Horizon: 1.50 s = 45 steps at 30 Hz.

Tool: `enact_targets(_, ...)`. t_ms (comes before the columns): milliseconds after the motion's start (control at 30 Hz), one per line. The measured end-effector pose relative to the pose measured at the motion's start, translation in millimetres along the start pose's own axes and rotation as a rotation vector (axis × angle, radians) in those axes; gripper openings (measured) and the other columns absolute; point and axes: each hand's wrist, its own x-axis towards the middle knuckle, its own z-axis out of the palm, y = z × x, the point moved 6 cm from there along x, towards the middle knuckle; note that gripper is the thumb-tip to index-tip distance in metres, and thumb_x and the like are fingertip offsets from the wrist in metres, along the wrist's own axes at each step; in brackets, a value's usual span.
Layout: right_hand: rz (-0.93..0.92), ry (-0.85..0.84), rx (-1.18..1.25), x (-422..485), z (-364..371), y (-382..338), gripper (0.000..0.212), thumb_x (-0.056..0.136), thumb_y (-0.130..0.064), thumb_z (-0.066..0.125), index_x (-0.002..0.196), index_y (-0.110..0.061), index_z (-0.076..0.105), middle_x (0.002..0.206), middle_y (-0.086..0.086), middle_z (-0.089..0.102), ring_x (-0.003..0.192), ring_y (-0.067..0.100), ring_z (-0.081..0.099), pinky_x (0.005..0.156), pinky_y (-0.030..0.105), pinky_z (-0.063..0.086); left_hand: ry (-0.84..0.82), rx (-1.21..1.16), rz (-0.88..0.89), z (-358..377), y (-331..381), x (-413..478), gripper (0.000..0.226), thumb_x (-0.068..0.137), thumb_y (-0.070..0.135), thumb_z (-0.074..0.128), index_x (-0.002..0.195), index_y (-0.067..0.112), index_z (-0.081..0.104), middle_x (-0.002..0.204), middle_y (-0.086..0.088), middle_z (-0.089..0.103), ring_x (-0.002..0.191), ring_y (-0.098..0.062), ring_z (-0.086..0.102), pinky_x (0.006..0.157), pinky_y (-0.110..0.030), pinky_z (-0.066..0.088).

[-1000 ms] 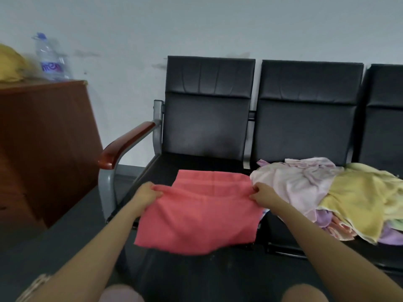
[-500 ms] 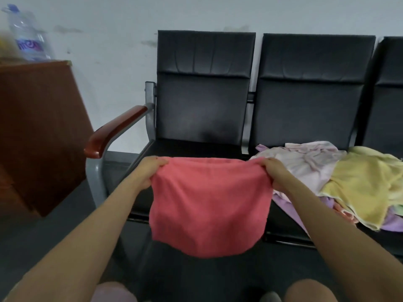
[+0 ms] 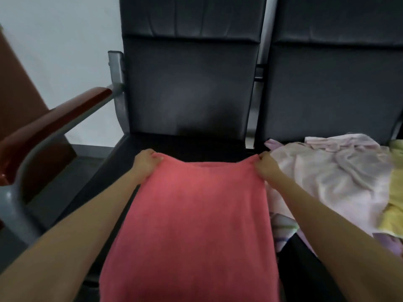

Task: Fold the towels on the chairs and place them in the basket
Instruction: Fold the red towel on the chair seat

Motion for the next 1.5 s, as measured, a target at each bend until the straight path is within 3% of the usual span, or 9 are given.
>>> enact_targets(233,-0.141,-0.146,-0.169,18.3,25.4,24.7,0.031,0.086,-0.021,0.066,0.112,-0.006,0.058,0.112,0.013,0.058,0.101,0.026,0.056,0.080,0.023,0.036,-0.004,0.313,0.136,26.3,-27.9,18.6,0.025,0.091,0.023,0.062,0.108,0.005,0.064,0.134,-0.010,0.046,0.123,-0.032,0.038,0.103,-0.036,0.030)
enact_targets(467,-0.236,-0.353,-0.343,25.0,26.5,1.9,0.021,0.086,-0.010,0.062,0.107,-0.010,0.059,0.089,-0.003,0.054,0.080,0.013,0.051,0.059,0.016,0.036,-0.202,0.390,0.114,19.9,-24.8,27.5,0.013,0.086,0.027,0.066,0.084,0.021,0.055,0.098,-0.003,0.053,0.099,-0.023,0.052,0.084,-0.031,0.040)
enact_targets(600,-0.329,-0.300,-0.578,20.4,29.2,-5.8,0.016,0.089,-0.015,0.059,0.103,-0.007,0.056,0.105,0.010,0.051,0.095,0.024,0.049,0.075,0.028,0.035,-0.217,0.385,0.194,14.9,-18.0,14.6,0.018,0.085,0.020,0.068,0.077,0.021,0.052,0.091,-0.002,0.049,0.078,-0.012,0.048,0.067,-0.024,0.034)
enact_targets(700,-0.464,-0.209,-0.433,6.7,20.5,-13.8,0.016,0.086,0.001,0.049,0.093,-0.012,0.044,0.094,0.008,0.050,0.088,0.026,0.050,0.072,0.030,0.036,-0.190,0.314,0.210,3.1,-16.1,-1.1,0.023,0.081,0.016,0.072,0.071,0.022,0.051,0.085,0.002,0.048,0.074,-0.011,0.048,0.062,-0.020,0.033)
enact_targets(900,-0.866,-0.306,-0.630,-52.6,-2.3,-50.7,0.040,0.089,-0.003,0.043,0.122,-0.025,0.048,0.117,-0.002,0.040,0.079,0.024,0.056,0.072,0.040,0.050,-0.130,0.157,0.222,-38.3,-5.2,-39.1,0.021,0.077,0.013,0.076,0.070,0.014,0.056,0.070,0.002,0.055,0.065,-0.009,0.048,0.055,-0.019,0.032)
enact_targets(1033,-0.838,-0.316,-0.755,-91.2,-36.6,-73.6,0.052,0.089,-0.008,0.041,0.134,-0.034,0.041,0.112,-0.001,0.046,0.085,0.025,0.058,0.078,0.042,0.049,-0.100,0.158,0.228,-74.9,13.6,-77.9,0.023,0.077,0.014,0.077,0.068,0.016,0.056,0.065,0.003,0.052,0.063,-0.010,0.046,0.054,-0.020,0.032)
enact_targets(1133,-0.914,-0.250,-0.811,-127.0,-69.4,-89.8,0.063,0.083,-0.005,0.038,0.132,-0.043,0.026,0.113,-0.003,0.044,0.083,0.023,0.061,0.078,0.044,0.049,-0.046,0.154,0.246,-106.6,29.9,-111.6,0.020,0.077,0.020,0.078,0.070,0.017,0.059,0.072,0.001,0.057,0.068,-0.011,0.050,0.056,-0.021,0.035)
enact_targets(1400,-1.012,-0.144,-0.939,-255.9,-171.1,-148.9,0.024,0.098,-0.021,0.041,0.118,-0.034,0.038,0.121,-0.007,0.033,0.092,0.016,0.049,0.078,0.036,0.050,0.004,-0.162,0.218,-192.2,66.0,-189.3,0.013,0.080,0.010,0.074,0.075,0.003,0.065,0.076,-0.011,0.059,0.076,-0.021,0.054,0.077,-0.038,0.046)
enact_targets(1500,-0.970,-0.174,-0.655,-284.2,-199.5,-166.8,0.026,0.090,-0.008,0.048,0.109,-0.025,0.047,0.105,-0.001,0.045,0.083,0.018,0.053,0.076,0.034,0.048,0.058,-0.253,0.250,-216.5,83.2,-215.4,0.011,0.083,0.006,0.069,0.079,-0.002,0.065,0.103,-0.007,0.064,0.095,-0.022,0.058,0.091,-0.039,0.047)
